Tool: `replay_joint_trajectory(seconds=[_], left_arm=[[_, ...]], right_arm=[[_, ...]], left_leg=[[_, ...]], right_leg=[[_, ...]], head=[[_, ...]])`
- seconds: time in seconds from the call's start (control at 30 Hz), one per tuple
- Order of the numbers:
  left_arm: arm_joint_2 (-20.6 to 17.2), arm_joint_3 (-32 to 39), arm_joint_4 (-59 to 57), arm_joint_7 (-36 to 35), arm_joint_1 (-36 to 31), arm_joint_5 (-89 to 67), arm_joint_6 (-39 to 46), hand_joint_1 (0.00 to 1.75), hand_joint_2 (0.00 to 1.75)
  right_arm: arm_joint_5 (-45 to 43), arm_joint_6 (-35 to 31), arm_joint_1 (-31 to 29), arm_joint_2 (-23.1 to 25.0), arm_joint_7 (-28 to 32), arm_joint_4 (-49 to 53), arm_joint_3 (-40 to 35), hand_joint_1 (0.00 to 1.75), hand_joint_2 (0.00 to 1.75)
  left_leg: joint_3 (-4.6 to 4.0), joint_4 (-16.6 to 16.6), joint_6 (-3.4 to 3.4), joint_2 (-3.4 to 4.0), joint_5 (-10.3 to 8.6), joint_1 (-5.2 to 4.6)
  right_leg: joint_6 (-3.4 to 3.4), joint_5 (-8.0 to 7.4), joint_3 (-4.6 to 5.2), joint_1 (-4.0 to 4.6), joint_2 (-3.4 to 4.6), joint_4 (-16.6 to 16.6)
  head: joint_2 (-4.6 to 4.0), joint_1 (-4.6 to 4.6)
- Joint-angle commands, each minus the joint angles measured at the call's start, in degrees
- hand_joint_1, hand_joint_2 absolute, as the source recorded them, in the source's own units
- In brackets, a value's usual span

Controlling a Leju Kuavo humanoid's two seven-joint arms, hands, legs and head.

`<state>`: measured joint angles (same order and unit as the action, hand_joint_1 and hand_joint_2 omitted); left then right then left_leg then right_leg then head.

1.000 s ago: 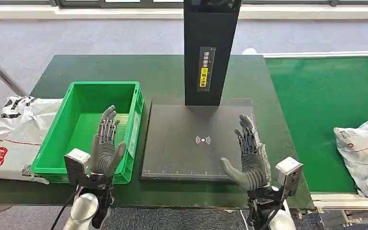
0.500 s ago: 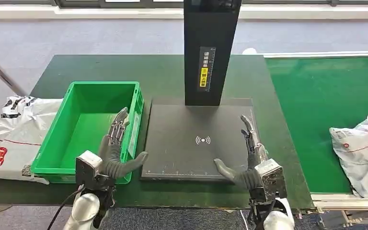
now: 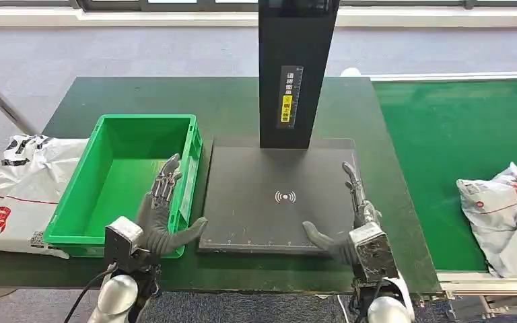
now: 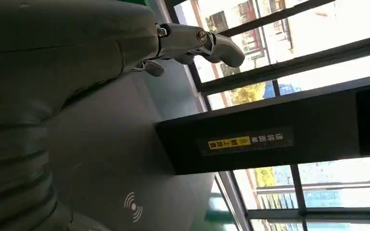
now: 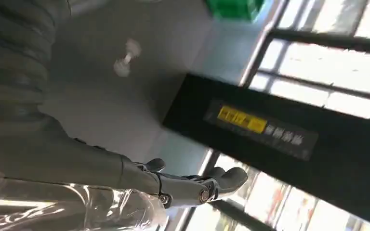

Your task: Moved the parcel from conveyor to table for the left to box.

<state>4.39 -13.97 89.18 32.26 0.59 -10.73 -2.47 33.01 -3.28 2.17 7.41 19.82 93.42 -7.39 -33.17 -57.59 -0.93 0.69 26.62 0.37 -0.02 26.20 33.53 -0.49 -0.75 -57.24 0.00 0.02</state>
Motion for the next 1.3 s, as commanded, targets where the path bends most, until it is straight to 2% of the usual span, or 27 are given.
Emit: replay_joint_trajectory(seconds=[0.03, 0.13, 0.23, 0.4, 0.5, 0.63, 0.7, 0.9, 1.07, 1.3], left_arm=[[-1.82, -0.69, -0.45, 0.66, 0.51, -0.59, -0.03, 0.0, 1.75], [-1.67, -0.26, 0.35, 0.74, 1.27, -0.48, 0.02, 0.0, 1.75], [-1.34, 0.24, 0.29, 0.91, 1.75, 0.12, 0.03, 0.0, 1.75], [-2.08, 0.27, 2.48, 1.4, 3.14, -0.21, 0.5, 0.0, 1.75], [-2.3, 0.95, 2.11, 2.53, 4.23, 0.75, 1.6, 0.0, 1.75], [-4.01, 0.13, 2.44, 3.47, 4.04, 1.1, 2.15, 0.0, 1.75], [-4.31, -0.16, 2.76, 3.63, 3.61, 1.59, 2.26, 0.0, 1.75], [-3.98, 0.14, 2.26, 3.06, 3.1, 1.77, 3.03, 0.0, 1.75], [-3.72, 0.78, 2.6, 3.12, 3.34, 1.89, 3.6, 0.0, 1.75], [-3.72, 0.78, 2.6, 3.12, 3.34, 1.89, 3.6, 0.0, 1.75]], right_arm=[[3.41, -1.93, -2.07, -3.62, -0.73, -2.19, 0.59, 0.0, 1.75], [4.6, -2.07, -1.95, -4.58, -0.22, -1.64, 0.36, 0.0, 1.75], [11.04, -4.96, -3.1, -5.29, -1.92, -2.91, -0.62, 0.0, 1.75], [16.72, -6.42, -8.3, -8.88, -4.49, -8.12, 1.1, 0.0, 1.75], [22.06, -6.38, -12.28, -11.84, -5.25, -12.64, 0.68, 0.0, 1.75], [34.07, -10.09, -19.02, -18.43, -11.73, -21.6, 2.12, 0.0, 1.75], [34.6, -10.85, -21.41, -21.59, -11.72, -25.65, 4.38, 0.0, 1.75], [35.01, -12.47, -24.2, -27.1, -12.35, -32.37, 8.04, 0.0, 1.75], [36.85, -13.24, -27.51, -29.69, -14.05, -37.86, 10.32, 0.0, 1.75], [36.85, -13.24, -27.51, -29.69, -14.05, -37.86, 10.32, 0.0, 1.75]], left_leg=[[0.2, 0.16, 0.04, -0.02, -0.03, 0.02], [0.17, 0.15, 0.02, -0.07, -0.04, 0.0], [0.11, 0.07, 0.02, 0.02, 0.01, -0.01], [0.24, 0.19, 0.06, 0.07, -0.06, 0.0], [0.17, 0.11, 0.05, 0.19, -0.02, -0.01], [0.14, 0.09, 0.05, 0.14, -0.03, -0.01], [0.18, 0.14, 0.08, 0.09, -0.08, -0.02], [0.1, 0.03, 0.17, -0.21, -0.11, -0.03], [0.08, -0.01, 0.21, -0.27, -0.07, -0.1], [0.08, -0.01, 0.21, -0.27, -0.07, -0.1]], right_leg=[[0.01, -0.05, -0.2, 0.01, 0.11, 0.19], [0.0, -0.03, -0.17, -0.01, 0.04, 0.16], [0.01, -0.02, -0.1, 0.0, 0.1, 0.08], [0.02, -0.12, -0.22, 0.0, 0.22, 0.22], [0.03, -0.12, -0.12, -0.01, 0.29, 0.16], [0.06, -0.13, -0.13, -0.04, 0.21, 0.12], [0.08, -0.17, -0.17, -0.05, 0.21, 0.18], [0.14, -0.14, -0.22, -0.13, -0.12, 0.16], [0.15, -0.13, -0.21, -0.19, -0.17, 0.13], [0.15, -0.13, -0.21, -0.19, -0.17, 0.13]], head=[[0.0, -0.02], [0.0, -0.02], [0.0, -0.02], [0.0, -0.02], [0.0, -0.02], [0.0, -0.02], [0.0, -0.02], [0.0, 0.0], [0.0, 0.0], [0.0, 0.0]])
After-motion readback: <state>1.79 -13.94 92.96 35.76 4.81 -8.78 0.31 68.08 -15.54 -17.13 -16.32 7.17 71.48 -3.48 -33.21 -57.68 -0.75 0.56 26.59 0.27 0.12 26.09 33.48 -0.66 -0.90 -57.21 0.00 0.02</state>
